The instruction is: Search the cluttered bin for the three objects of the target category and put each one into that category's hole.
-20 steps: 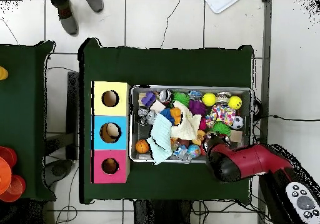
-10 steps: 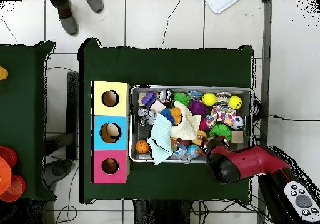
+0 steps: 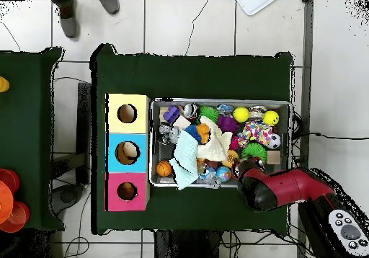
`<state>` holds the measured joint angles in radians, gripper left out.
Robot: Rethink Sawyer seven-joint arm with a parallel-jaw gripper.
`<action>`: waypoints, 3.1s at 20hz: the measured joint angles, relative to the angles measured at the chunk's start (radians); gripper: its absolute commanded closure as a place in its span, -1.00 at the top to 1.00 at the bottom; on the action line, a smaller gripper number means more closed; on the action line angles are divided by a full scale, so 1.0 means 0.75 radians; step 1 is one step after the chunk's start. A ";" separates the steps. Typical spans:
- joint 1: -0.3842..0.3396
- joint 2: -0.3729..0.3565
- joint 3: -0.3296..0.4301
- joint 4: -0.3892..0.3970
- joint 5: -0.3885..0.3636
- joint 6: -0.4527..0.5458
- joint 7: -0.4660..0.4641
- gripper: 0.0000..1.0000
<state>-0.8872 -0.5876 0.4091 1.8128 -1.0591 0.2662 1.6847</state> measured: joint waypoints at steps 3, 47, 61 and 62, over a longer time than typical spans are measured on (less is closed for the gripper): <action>0.006 -0.001 -0.007 0.000 0.000 0.000 0.000 1.00; 0.088 -0.026 -0.114 -0.004 -0.001 0.112 0.000 1.00; -0.063 -0.043 -0.075 -0.002 0.004 0.274 -0.121 1.00; -0.073 -0.043 -0.065 0.000 0.008 0.280 -0.140 1.00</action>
<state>-0.9423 -0.6199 0.3602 1.8129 -1.0527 0.4760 1.5800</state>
